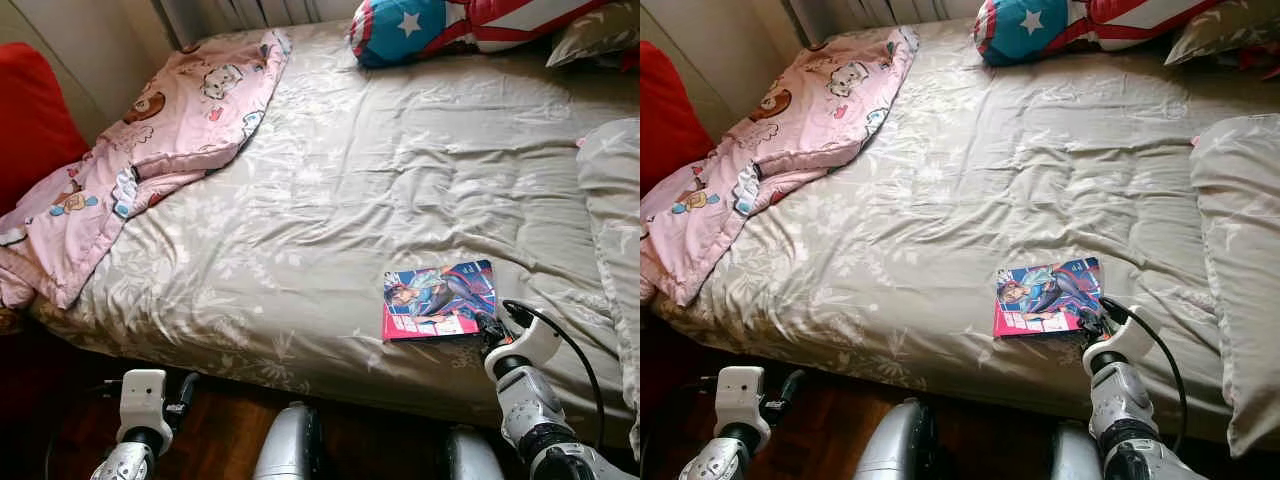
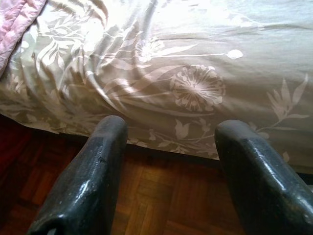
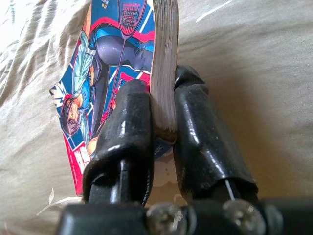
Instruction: Clean up the room
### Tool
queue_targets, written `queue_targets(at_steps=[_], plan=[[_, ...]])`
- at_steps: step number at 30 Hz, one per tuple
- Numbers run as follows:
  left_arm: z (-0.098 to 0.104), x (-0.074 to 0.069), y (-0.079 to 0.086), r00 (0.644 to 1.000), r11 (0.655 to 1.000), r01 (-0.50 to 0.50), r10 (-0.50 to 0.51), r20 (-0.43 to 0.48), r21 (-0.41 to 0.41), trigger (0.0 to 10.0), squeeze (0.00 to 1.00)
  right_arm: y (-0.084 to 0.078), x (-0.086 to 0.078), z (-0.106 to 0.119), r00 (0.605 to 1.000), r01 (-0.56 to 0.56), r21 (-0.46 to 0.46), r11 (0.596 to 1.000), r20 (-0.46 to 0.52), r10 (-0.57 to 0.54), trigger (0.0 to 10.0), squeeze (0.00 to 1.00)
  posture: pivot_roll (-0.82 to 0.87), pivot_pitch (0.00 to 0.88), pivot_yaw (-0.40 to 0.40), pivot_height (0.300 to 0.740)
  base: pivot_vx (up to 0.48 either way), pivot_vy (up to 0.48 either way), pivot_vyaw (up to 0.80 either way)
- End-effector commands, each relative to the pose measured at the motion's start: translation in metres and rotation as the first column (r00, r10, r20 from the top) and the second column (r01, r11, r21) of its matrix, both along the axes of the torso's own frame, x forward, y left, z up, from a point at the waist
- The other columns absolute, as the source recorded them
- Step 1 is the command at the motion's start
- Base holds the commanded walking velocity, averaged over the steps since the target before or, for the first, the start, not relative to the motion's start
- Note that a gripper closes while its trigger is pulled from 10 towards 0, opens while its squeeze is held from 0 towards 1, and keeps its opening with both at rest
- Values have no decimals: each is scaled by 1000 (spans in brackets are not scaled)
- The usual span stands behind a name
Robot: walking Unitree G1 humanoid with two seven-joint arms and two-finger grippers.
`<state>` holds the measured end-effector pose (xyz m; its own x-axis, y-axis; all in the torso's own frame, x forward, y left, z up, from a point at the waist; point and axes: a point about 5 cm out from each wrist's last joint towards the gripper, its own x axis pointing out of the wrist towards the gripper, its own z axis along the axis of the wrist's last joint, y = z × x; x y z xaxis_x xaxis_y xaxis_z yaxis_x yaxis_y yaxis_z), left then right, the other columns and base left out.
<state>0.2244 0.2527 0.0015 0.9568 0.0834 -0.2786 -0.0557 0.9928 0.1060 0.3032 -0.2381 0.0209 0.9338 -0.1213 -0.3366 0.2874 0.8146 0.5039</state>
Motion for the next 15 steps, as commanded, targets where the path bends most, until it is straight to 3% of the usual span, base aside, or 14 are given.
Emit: queue_targets(at_steps=[1,4,5,6,7,8,15], plan=[[-5,-7,9,999,1000,-23,24,-45,18,10000,0,-6,-11,-10,998,37,-10,999,-54,-37,10000,0,76,189,209,626,0,0,0],[-4,-7,9,999,1000,-24,25,-46,18,10000,0,-6,-11,-10,998,38,-9,999,-52,-39,10000,4,73,186,208,626,0,0,0],[-4,-7,9,999,1000,-24,25,-47,18,10000,0,-6,-10,-9,998,38,-10,999,-51,-38,10000,192,73,186,208,626,0,0,0],[-5,-7,9,999,1000,-25,26,-48,18,10000,0,-6,-9,-9,998,37,-10,999,-47,-37,10000,310,72,185,207,626,0,0,0],[-5,-7,9,999,1000,-25,26,-48,18,10000,0,-6,-9,-9,998,37,-10,999,-47,-37,10000,310,72,185,207,626,0,0,0],[-5,-6,9,998,1000,-26,27,-48,17,10000,0,-7,-9,-8,998,38,-10,999,-46,-39,10000,463,70,182,206,626,0,0,0],[-6,-4,7,998,999,-30,31,-51,15,10000,0,-11,-12,-10,996,67,-1,998,-50,-67,10000,439,62,170,195,626,0,0,0]])
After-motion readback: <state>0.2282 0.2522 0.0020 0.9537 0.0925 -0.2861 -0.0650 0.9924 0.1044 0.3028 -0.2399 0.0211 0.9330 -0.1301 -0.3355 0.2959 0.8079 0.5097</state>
